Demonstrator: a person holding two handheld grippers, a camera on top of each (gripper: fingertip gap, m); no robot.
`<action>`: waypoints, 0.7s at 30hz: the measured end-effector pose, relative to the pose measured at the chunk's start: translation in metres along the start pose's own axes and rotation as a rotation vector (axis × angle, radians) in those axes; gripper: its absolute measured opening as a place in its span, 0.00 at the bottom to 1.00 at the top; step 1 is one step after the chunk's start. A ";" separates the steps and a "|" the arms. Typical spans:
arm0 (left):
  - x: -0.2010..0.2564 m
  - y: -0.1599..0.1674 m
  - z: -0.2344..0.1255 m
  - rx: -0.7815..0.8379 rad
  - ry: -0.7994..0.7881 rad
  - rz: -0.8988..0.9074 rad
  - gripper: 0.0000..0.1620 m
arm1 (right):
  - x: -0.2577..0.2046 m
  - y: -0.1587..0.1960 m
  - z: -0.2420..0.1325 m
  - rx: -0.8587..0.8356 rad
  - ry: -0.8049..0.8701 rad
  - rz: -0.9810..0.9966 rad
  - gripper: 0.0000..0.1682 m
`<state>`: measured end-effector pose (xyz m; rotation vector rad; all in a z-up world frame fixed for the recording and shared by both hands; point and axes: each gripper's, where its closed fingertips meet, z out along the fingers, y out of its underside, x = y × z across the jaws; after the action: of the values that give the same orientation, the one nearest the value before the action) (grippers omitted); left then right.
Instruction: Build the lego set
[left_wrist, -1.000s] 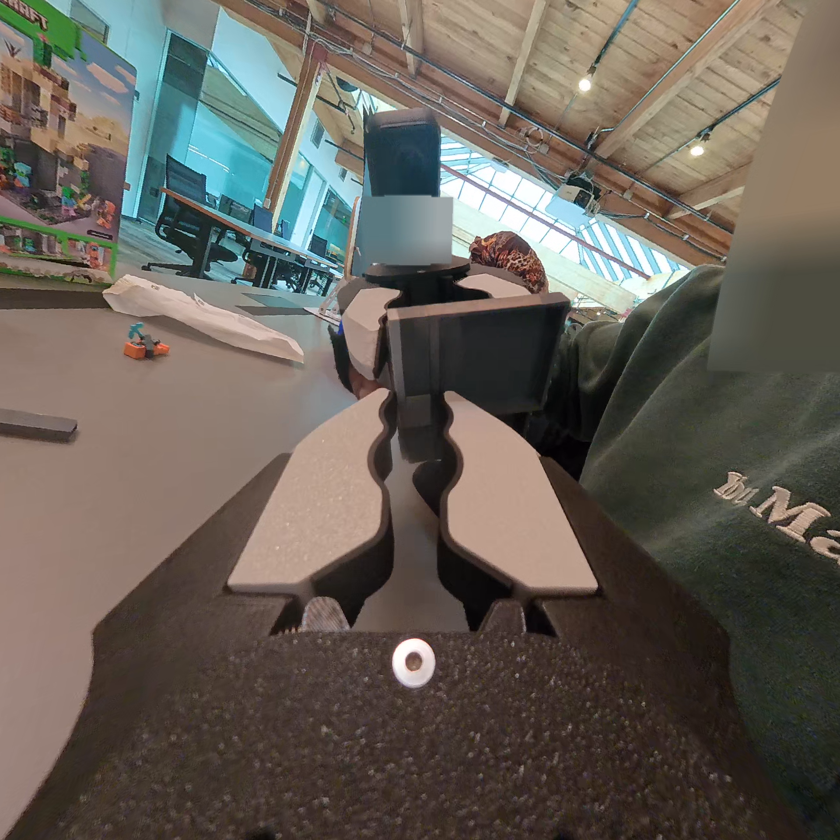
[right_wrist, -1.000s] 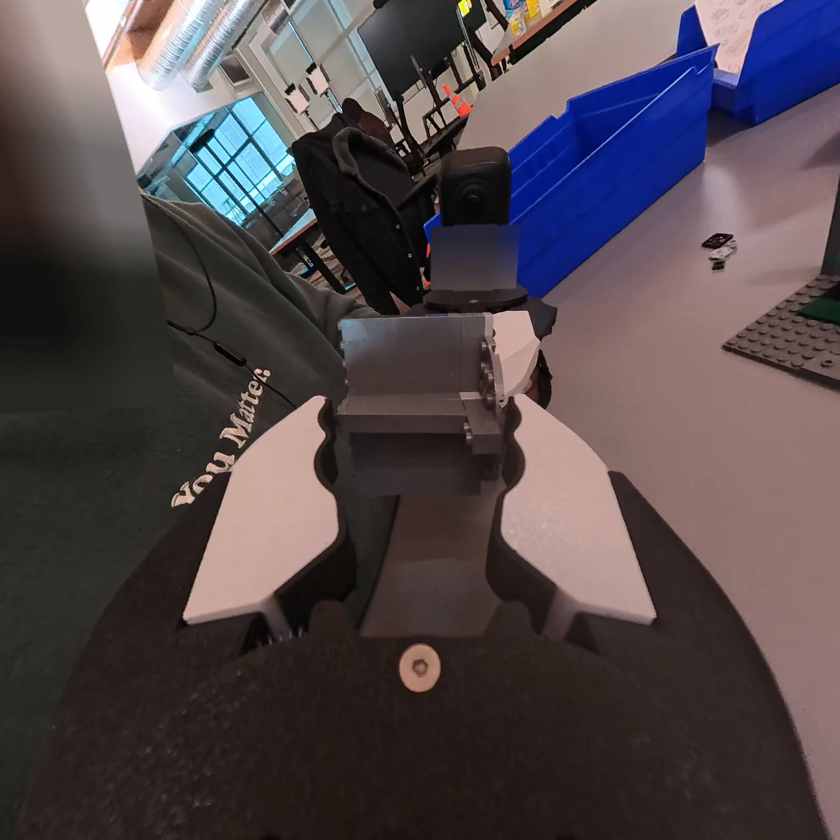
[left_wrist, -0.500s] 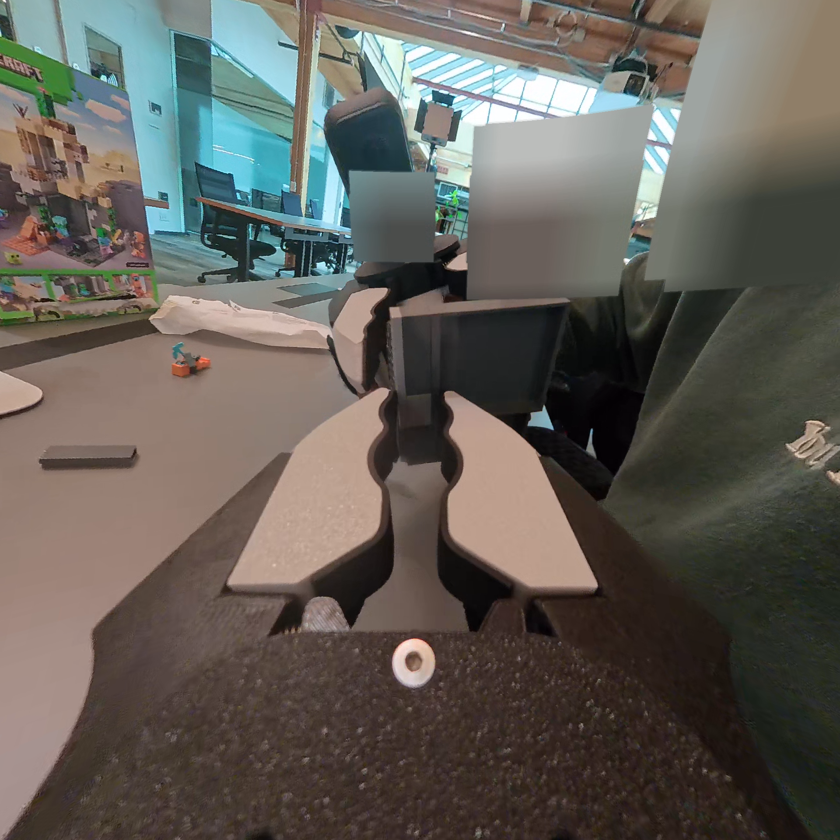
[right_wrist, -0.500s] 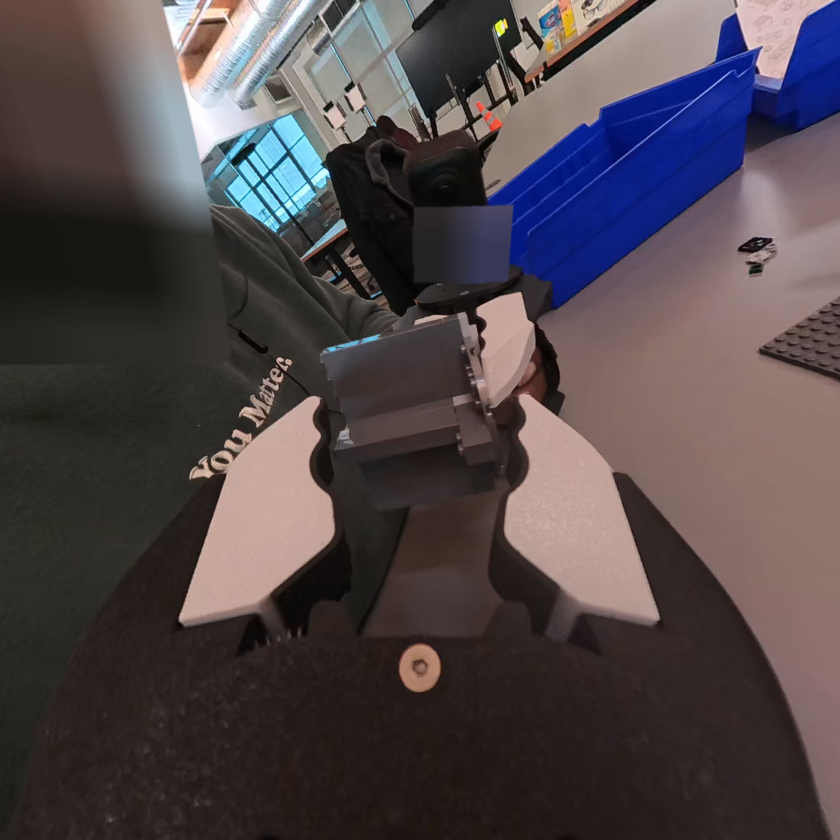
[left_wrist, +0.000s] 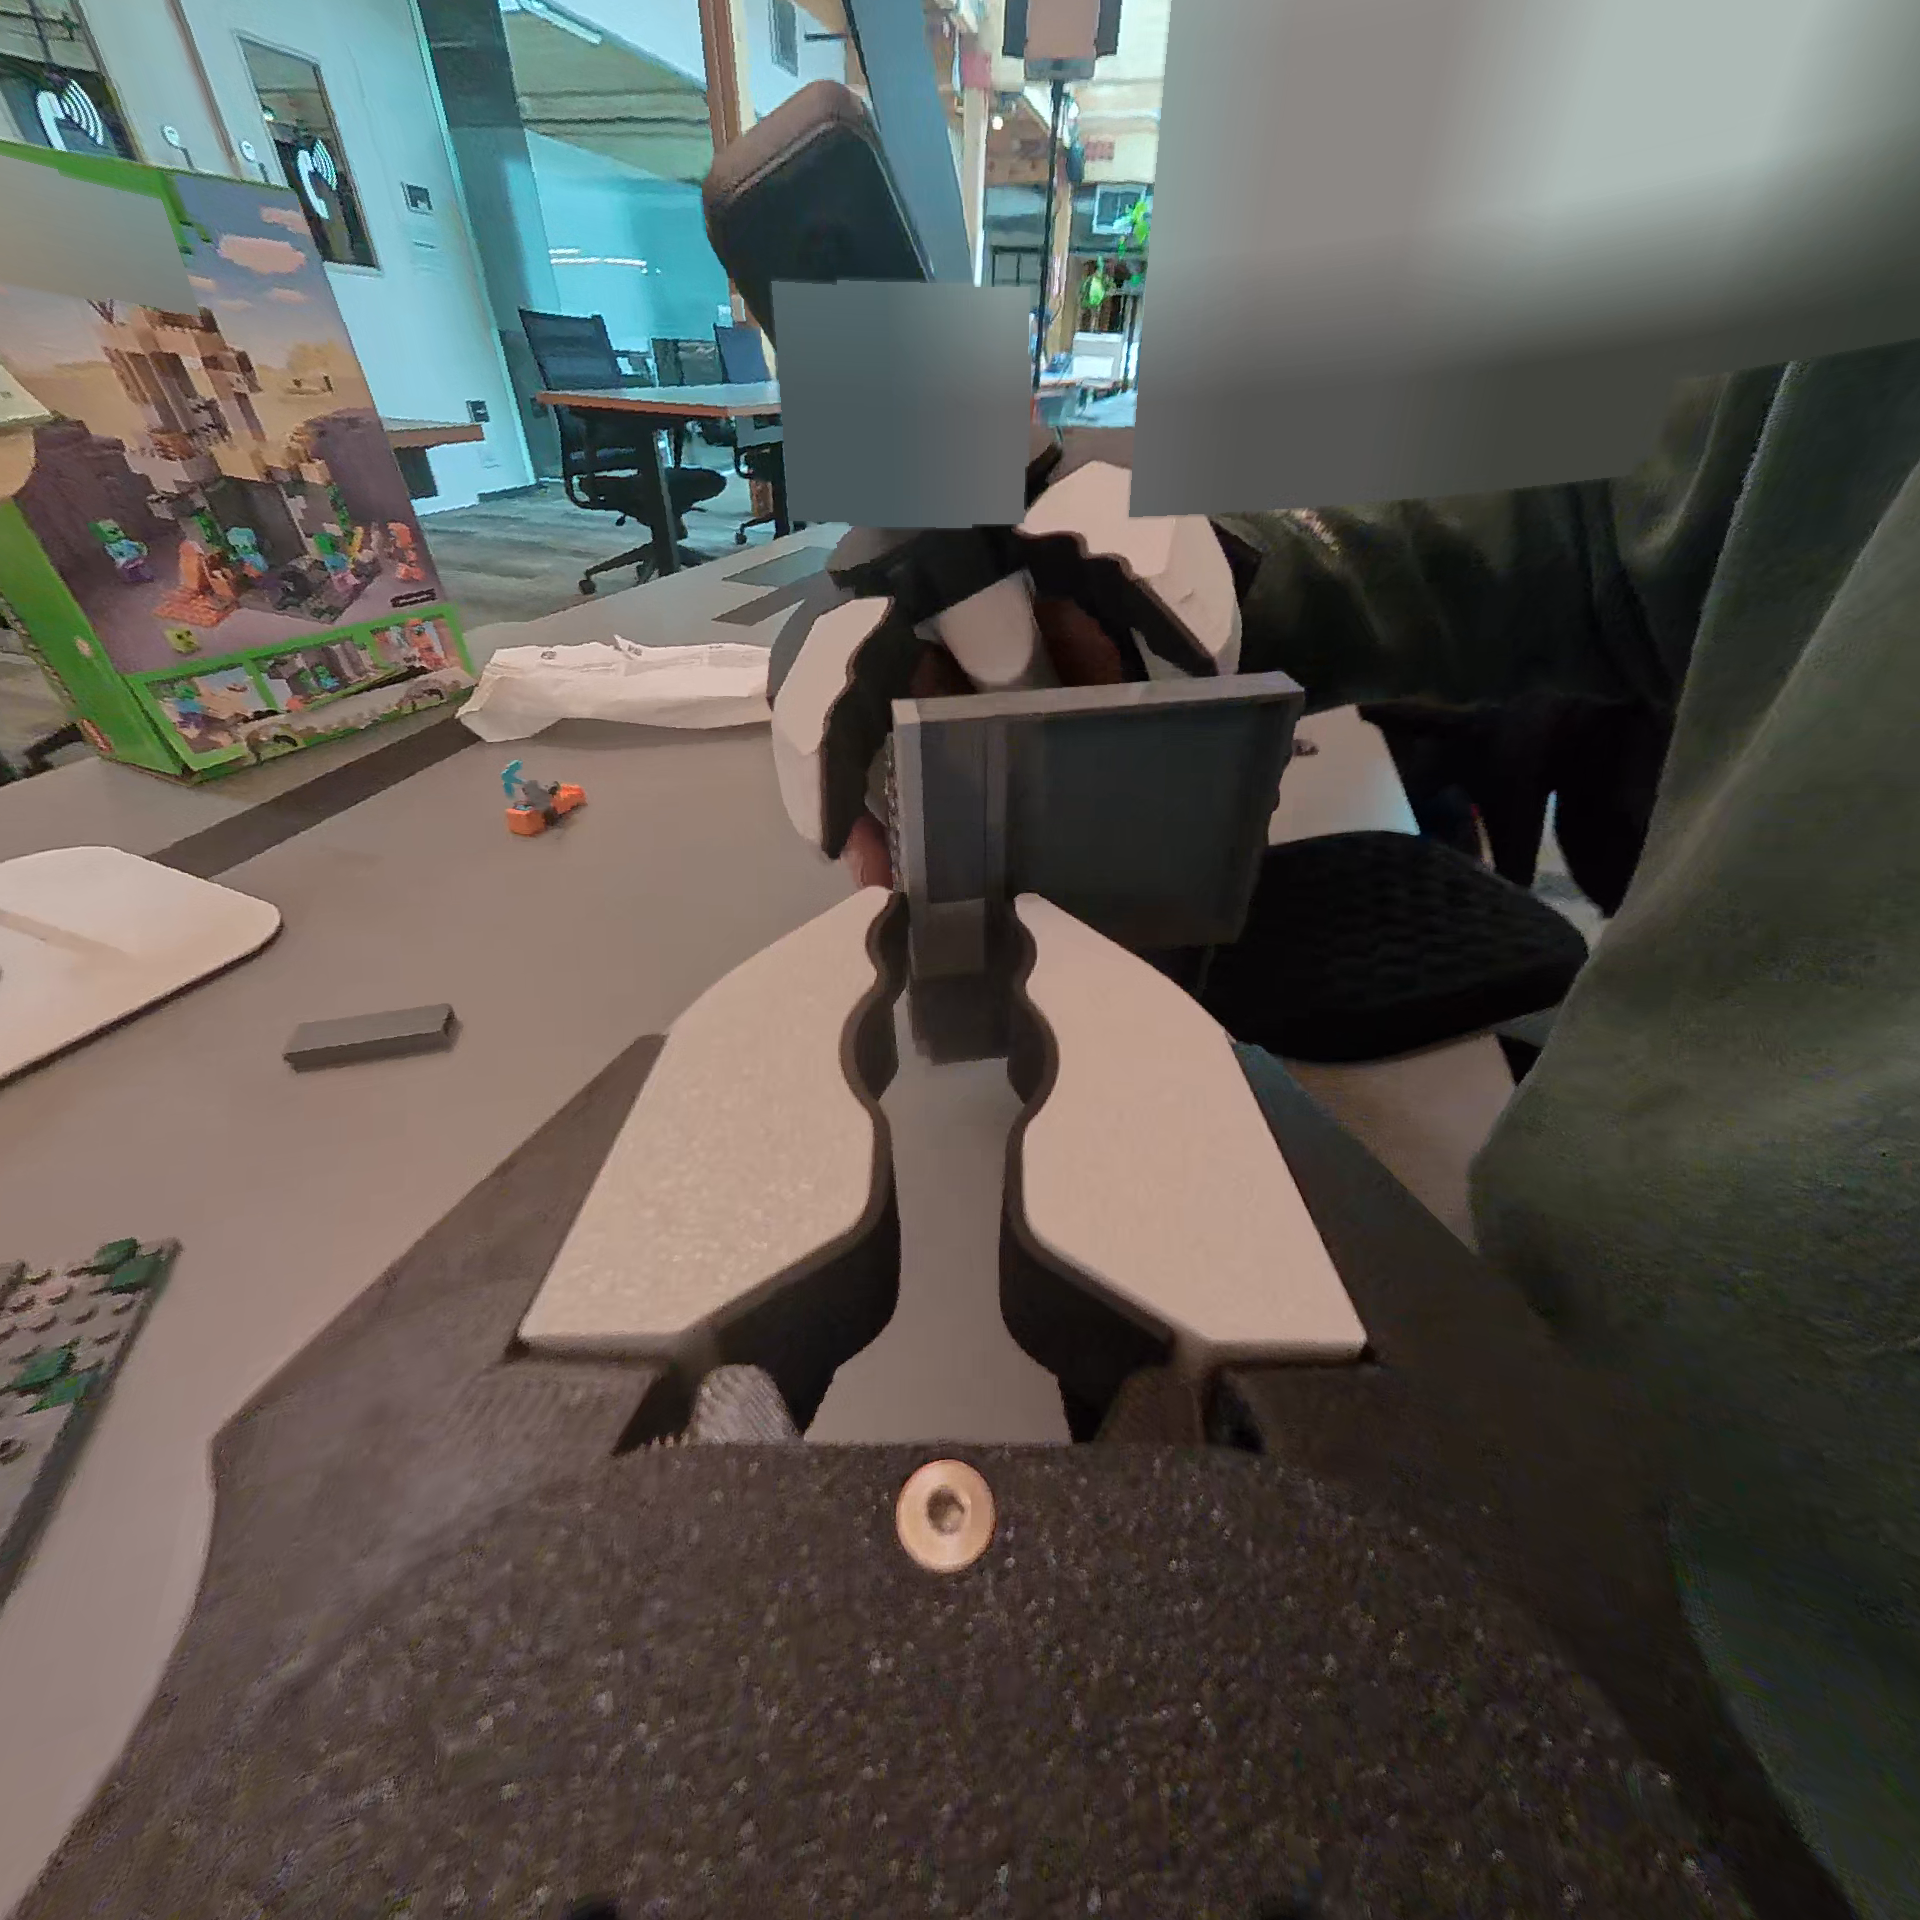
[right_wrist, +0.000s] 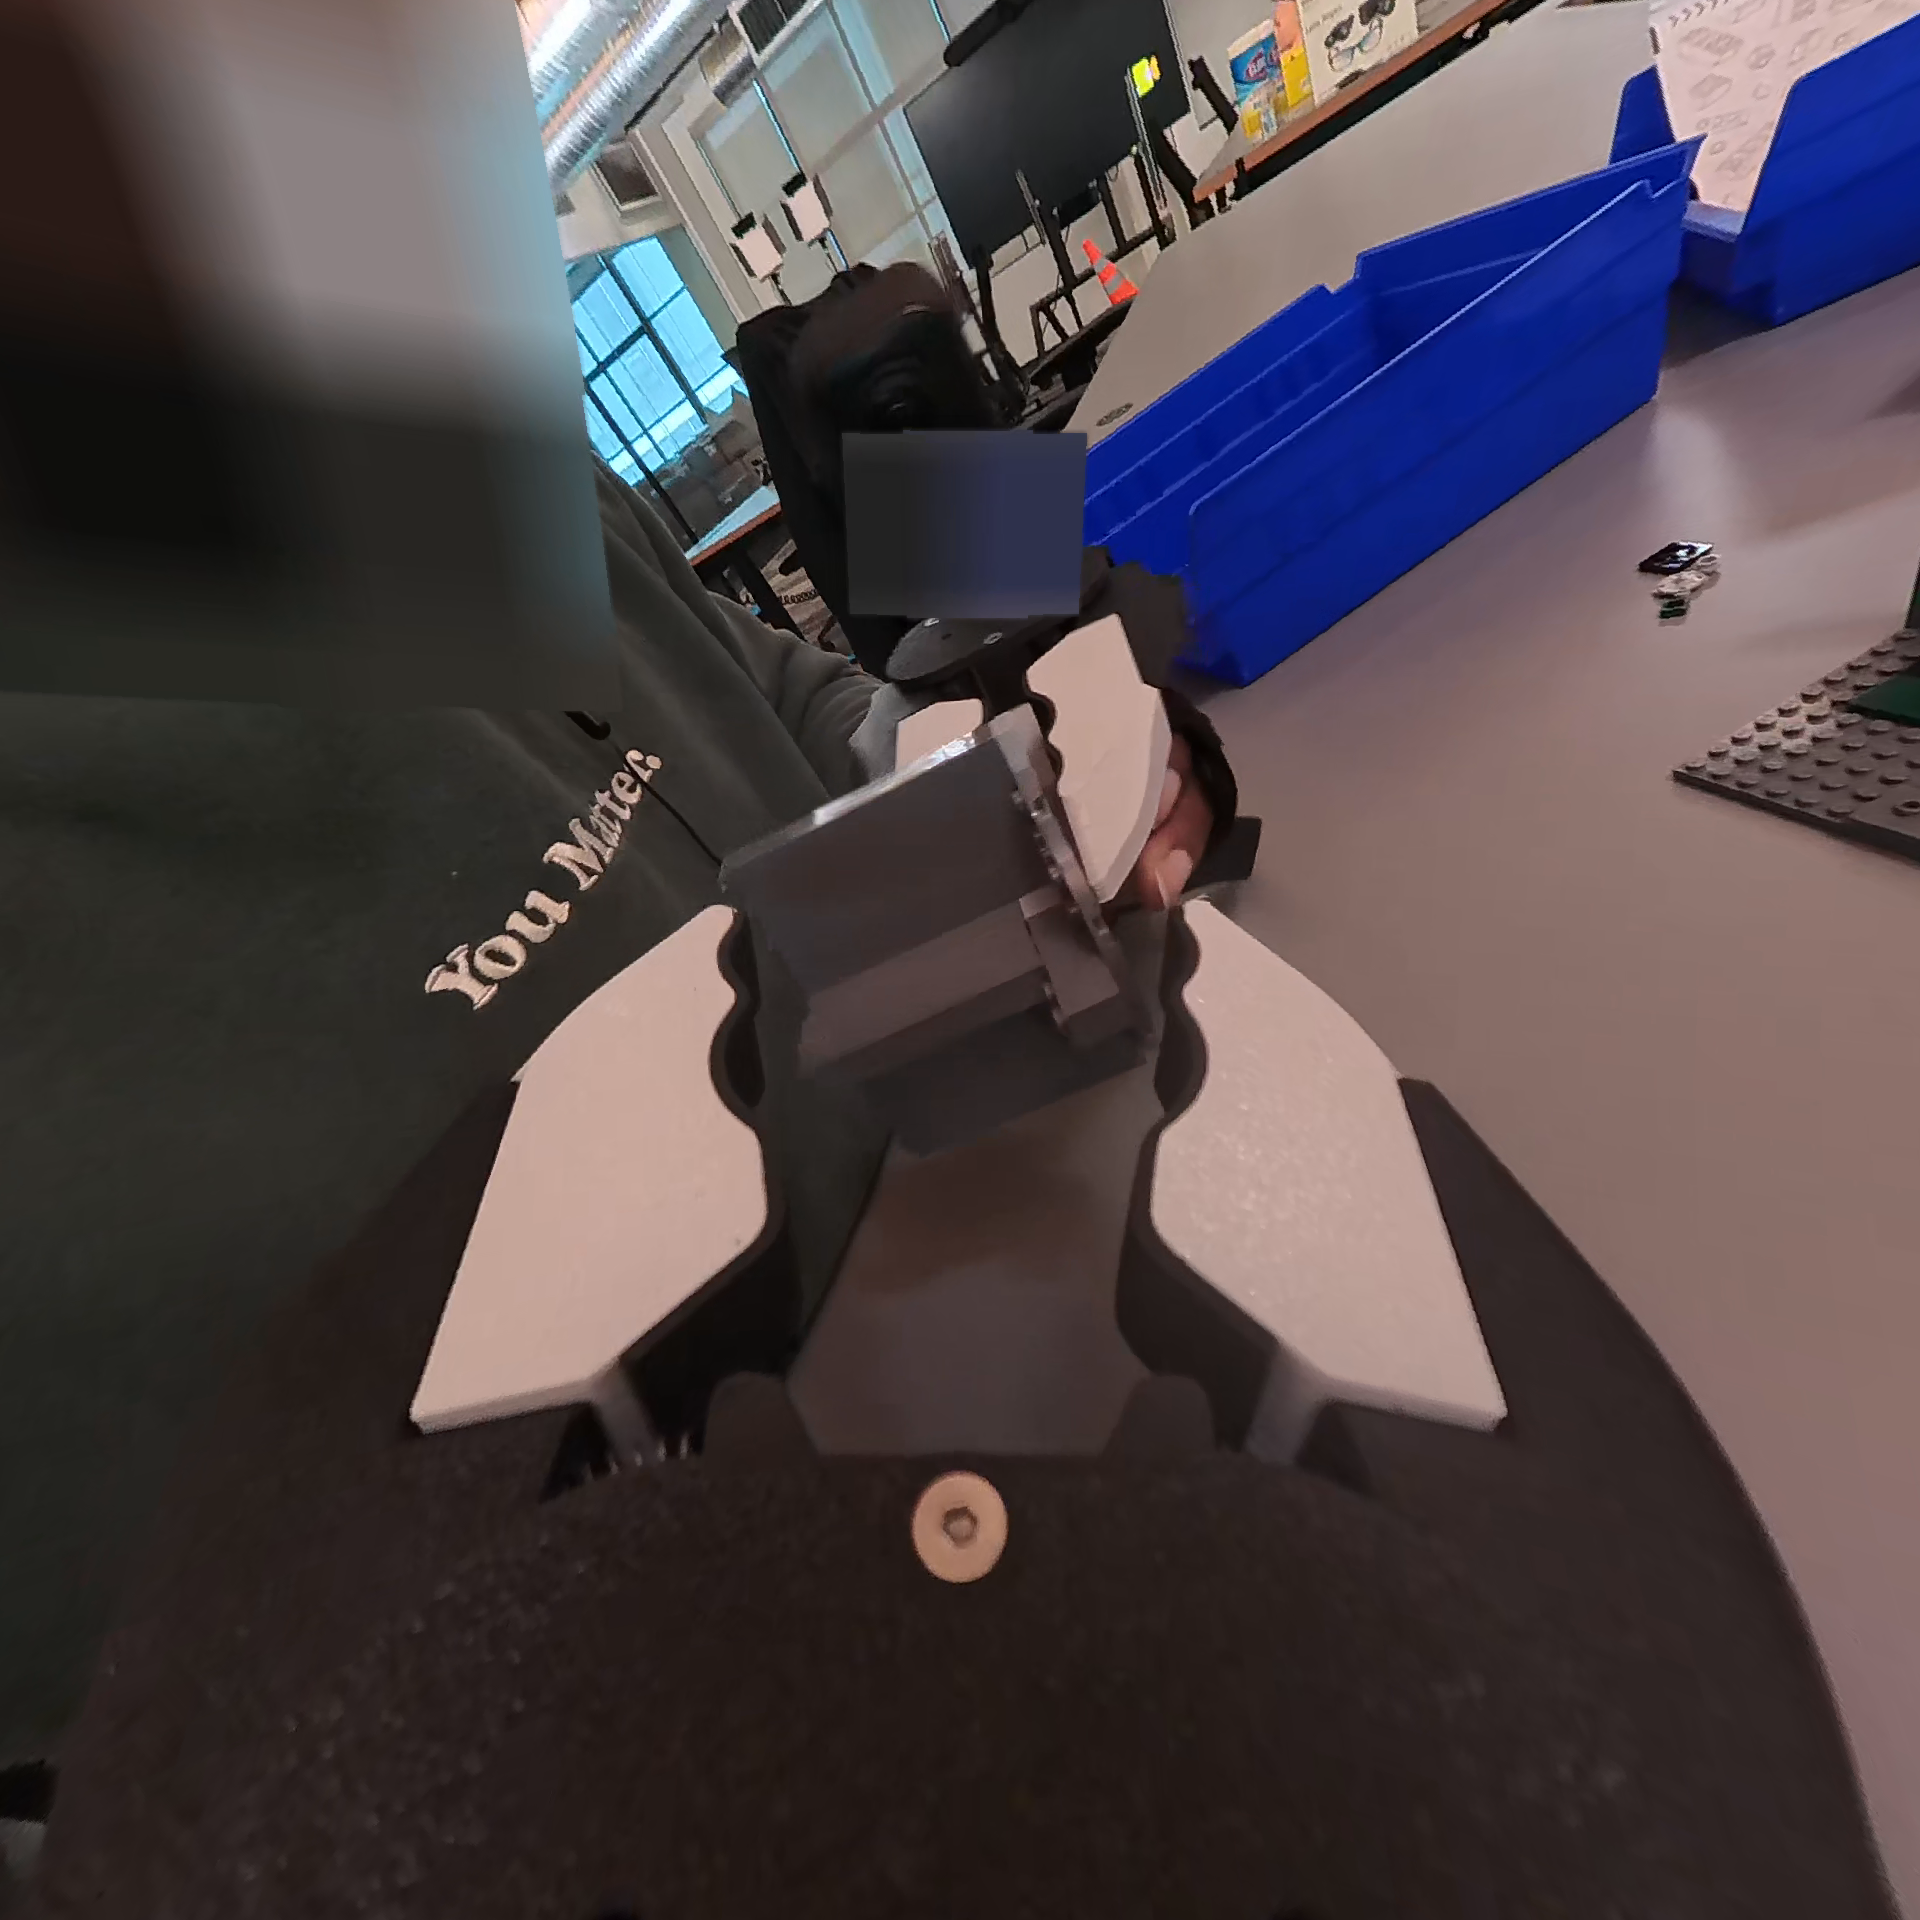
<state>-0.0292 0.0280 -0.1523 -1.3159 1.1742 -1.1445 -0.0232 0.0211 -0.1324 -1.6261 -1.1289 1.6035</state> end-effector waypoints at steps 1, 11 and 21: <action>0.001 0.001 0.001 -0.013 -0.006 0.020 0.10 | 0.001 0.001 -0.001 0.002 0.003 0.002 0.45; 0.003 0.015 0.008 -0.118 -0.044 0.097 0.10 | 0.007 0.012 -0.008 0.004 0.019 0.022 0.44; 0.001 0.018 0.007 -0.108 -0.018 0.023 0.10 | 0.004 0.017 -0.008 -0.032 0.041 -0.028 0.45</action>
<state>-0.0231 0.0272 -0.1710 -1.3881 1.2499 -1.0633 -0.0128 0.0177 -0.1482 -1.6485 -1.1564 1.5352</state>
